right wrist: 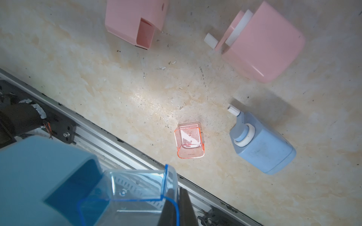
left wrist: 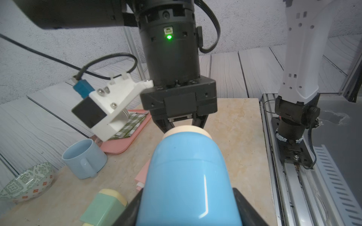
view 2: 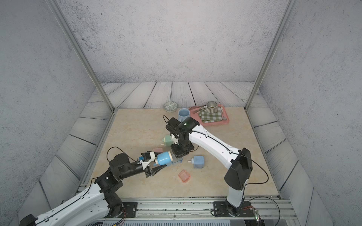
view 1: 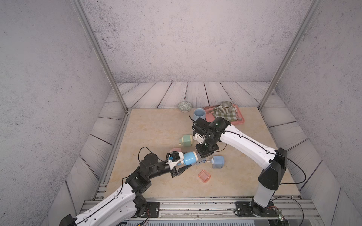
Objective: Put the tray back into the pencil sharpener
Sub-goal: Close the container of the pencil sharpener.
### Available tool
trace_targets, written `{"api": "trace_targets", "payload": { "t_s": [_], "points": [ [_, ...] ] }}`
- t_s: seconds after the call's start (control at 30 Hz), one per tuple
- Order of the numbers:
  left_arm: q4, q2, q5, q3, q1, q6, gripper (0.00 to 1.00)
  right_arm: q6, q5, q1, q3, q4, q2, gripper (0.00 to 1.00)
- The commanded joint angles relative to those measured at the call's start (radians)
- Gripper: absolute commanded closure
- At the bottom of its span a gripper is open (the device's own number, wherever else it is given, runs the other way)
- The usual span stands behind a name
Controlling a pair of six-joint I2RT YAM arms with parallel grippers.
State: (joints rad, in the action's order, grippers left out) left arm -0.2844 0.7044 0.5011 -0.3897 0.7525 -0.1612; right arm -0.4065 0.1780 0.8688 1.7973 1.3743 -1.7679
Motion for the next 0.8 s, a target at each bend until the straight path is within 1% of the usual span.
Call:
{"api": "trace_targets", "payload": {
  "t_s": [0.0,0.13,0.27,0.43,0.53,0.67,0.77],
  "points": [
    [-0.118,-0.006,0.03,-0.017,0.001,0.068,1.0,-0.05,0.112,-0.001,-0.002,-0.095,0.053,1.0],
    [-0.111,-0.004,0.055,-0.014,-0.001,0.088,1.0,-0.05,0.137,-0.003,0.007,-0.109,0.052,1.0],
    [-0.089,0.014,0.06,-0.021,0.001,0.068,1.0,-0.039,0.173,-0.001,0.032,-0.089,0.031,1.0],
    [-0.087,0.009,-0.025,-0.024,0.0,0.021,1.0,-0.007,0.198,0.003,0.049,-0.045,0.025,1.0],
    [-0.088,0.009,-0.049,-0.035,-0.001,0.006,1.0,0.014,0.184,0.002,0.058,0.02,0.017,1.0],
    [-0.113,0.022,-0.024,-0.05,0.0,0.009,1.0,0.022,0.135,0.003,0.068,0.096,-0.011,1.0],
    [-0.128,0.037,0.01,-0.066,0.0,0.011,1.0,0.021,0.139,0.002,0.089,0.104,-0.021,1.0]
  ]
}}
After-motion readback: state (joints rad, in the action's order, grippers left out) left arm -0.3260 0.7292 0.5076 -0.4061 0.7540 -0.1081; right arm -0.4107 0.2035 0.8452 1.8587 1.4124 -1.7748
